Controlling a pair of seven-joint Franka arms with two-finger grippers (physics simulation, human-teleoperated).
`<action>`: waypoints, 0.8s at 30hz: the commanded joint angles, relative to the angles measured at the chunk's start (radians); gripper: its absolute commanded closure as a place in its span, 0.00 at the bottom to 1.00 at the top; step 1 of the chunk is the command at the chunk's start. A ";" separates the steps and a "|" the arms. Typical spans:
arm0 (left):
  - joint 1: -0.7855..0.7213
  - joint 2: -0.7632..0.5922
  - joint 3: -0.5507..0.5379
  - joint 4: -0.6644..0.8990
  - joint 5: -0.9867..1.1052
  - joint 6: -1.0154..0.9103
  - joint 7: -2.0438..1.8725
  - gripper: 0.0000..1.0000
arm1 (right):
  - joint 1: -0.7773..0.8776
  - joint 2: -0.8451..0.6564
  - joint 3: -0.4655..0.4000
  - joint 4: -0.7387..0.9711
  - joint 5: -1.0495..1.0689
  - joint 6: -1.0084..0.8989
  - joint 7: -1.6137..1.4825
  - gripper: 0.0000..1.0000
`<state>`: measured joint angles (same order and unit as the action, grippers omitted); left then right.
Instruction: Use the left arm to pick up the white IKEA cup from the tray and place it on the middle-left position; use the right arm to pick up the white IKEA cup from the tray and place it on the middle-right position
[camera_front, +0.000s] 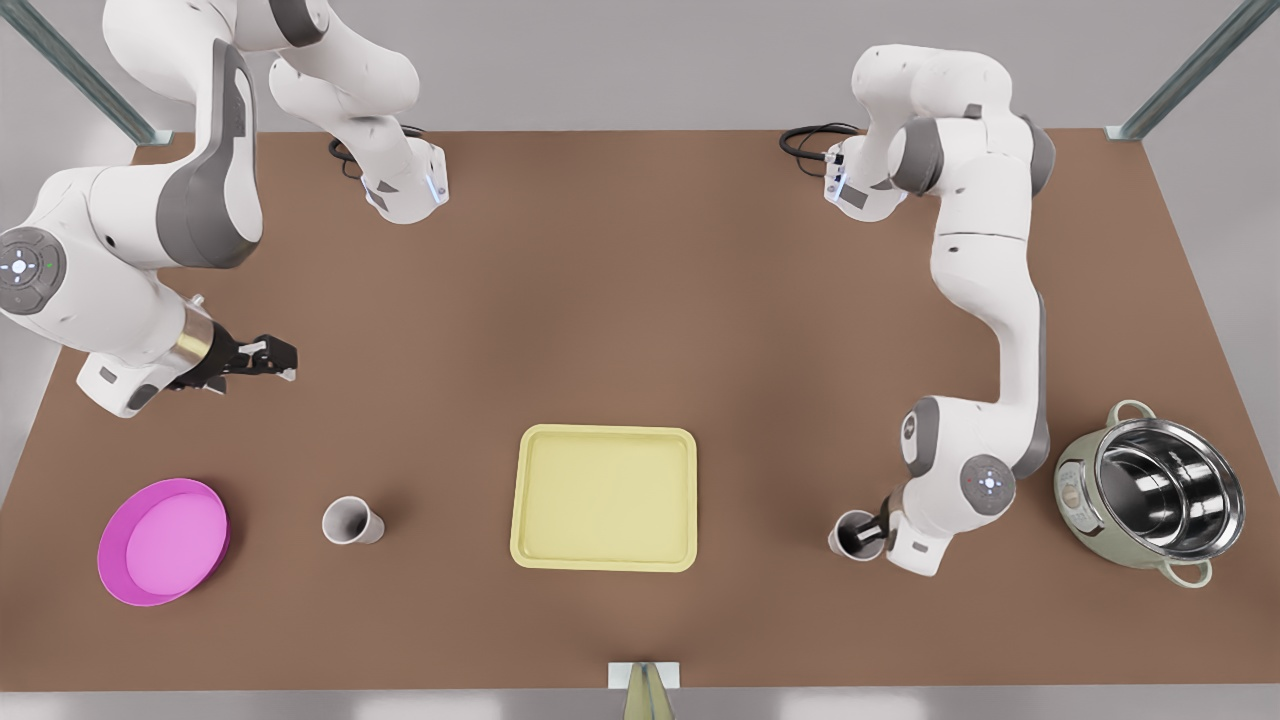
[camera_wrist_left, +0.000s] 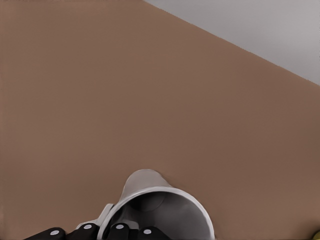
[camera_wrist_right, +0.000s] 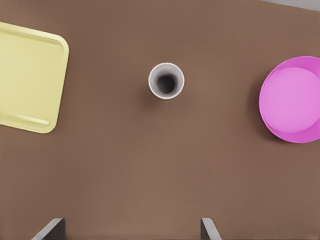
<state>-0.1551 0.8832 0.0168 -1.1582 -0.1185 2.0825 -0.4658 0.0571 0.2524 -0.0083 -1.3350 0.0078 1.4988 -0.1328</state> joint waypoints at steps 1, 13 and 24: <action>0.023 0.002 0.000 0.000 -0.023 0.001 0.714 0.84 | 0.003 -0.001 0.001 0.000 0.000 -0.006 0.085 0.00; 0.029 0.045 0.002 -0.008 -0.017 0.033 0.760 0.00 | -0.003 -0.001 -0.001 -0.001 0.006 -0.006 0.061 0.00; 0.127 -0.444 0.043 -0.018 -0.055 -0.611 0.527 0.00 | 0.000 -0.001 -0.001 0.000 0.001 -0.006 0.055 0.00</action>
<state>-0.0528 0.4977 0.0600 -1.1956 -0.1584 1.8448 0.0919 0.0562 0.2536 -0.0091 -1.3361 0.0105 1.4931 -0.0849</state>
